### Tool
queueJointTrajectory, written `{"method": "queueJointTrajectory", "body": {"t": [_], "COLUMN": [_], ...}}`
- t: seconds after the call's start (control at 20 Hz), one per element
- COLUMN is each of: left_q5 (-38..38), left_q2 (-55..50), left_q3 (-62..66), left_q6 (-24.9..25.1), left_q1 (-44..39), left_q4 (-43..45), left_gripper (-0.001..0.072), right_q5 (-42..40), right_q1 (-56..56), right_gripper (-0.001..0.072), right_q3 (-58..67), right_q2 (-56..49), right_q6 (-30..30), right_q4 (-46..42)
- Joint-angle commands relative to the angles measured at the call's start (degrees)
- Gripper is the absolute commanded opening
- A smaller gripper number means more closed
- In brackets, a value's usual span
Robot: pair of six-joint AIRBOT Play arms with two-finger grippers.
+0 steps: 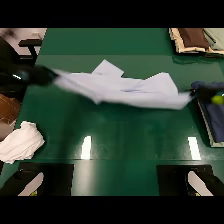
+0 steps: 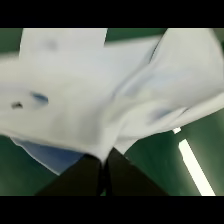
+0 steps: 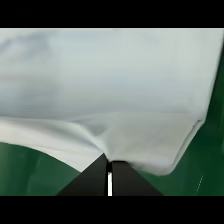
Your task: Fold the shirts.
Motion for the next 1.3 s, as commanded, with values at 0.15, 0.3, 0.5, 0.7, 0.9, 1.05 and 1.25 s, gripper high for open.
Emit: {"method": "queueJointTrajectory", "body": {"t": [0.15,0.3,0.5,0.7,0.9,1.05,1.25], "left_q5": [-0.11,0.50,-1.40,-14.86,-18.23,-14.97,-2.58], "left_q2": [7.06,7.06,5.79,-2.62,-15.65,-26.86,-40.46], "left_q3": [36.63,45.46,45.57,36.70,21.97,13.46,12.33], "left_q6": [-3.23,-8.35,-12.15,-12.96,-12.31,-9.75,-6.69], "left_q1": [0.04,0.04,0.04,0.04,0.04,0.04,0.04], "left_q4": [1.68,7.34,13.22,14.05,13.42,13.44,13.18], "left_gripper": [0.0026,0.0025,0.0026,0.0027,0.0028,0.0028,0.0028], "right_q5": [2.60,10.82,17.62,19.50,18.95,18.36,14.56], "right_q1": [1.22,1.25,1.25,2.38,8.13,8.90,8.74], "right_gripper": [0.0015,0.0014,0.0013,0.0013,0.0012,0.0012,0.0013], "right_q3": [40.79,55.76,63.98,57.88,40.15,33.94,36.09], "right_q2": [4.24,0.87,-4.15,-10.71,-20.74,-32.85,-46.62], "right_q6": [0.26,2.51,4.61,5.20,4.31,4.33,3.96], "right_q4": [-6.91,-12.02,-15.21,-14.71,-15.34,-15.30,-15.13]}}
